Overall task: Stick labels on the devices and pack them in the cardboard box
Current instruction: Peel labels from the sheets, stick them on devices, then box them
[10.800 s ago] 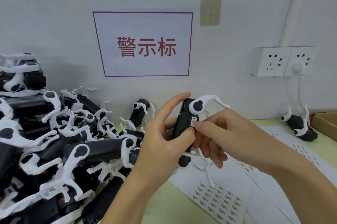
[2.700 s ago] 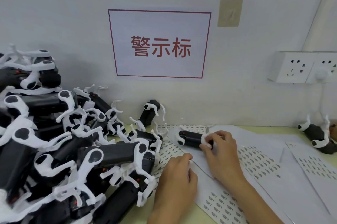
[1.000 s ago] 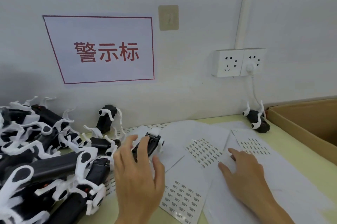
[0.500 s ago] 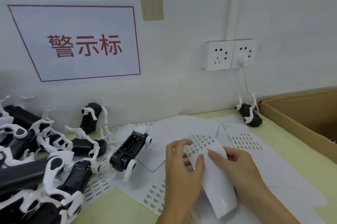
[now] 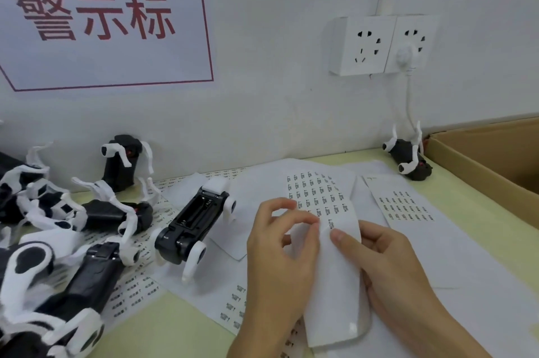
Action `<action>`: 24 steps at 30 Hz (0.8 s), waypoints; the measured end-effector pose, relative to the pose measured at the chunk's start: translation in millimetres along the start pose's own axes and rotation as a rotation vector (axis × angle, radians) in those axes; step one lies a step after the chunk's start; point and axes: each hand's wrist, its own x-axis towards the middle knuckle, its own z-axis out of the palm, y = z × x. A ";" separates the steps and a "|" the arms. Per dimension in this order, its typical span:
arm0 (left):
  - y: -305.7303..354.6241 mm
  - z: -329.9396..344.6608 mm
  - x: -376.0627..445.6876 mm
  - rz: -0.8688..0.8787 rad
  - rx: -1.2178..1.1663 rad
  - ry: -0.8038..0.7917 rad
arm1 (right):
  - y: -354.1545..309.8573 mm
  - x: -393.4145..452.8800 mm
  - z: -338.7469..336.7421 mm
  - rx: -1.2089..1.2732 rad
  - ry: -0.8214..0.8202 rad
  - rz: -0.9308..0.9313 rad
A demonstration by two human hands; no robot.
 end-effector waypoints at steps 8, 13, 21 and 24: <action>-2.5 3.1 -2.8 0.127 0.185 0.014 | -2.7 -0.9 -1.1 -0.001 0.031 -0.019; -2.3 4.9 -5.4 0.122 0.216 0.006 | -3.1 -1.9 0.5 -0.049 0.071 -0.012; -3.6 7.9 -4.8 0.292 0.295 -0.001 | -4.2 -2.2 4.8 -0.149 0.104 -0.116; -3.3 7.3 -4.4 0.305 0.305 -0.029 | -2.6 -1.8 6.9 -0.192 0.116 -0.164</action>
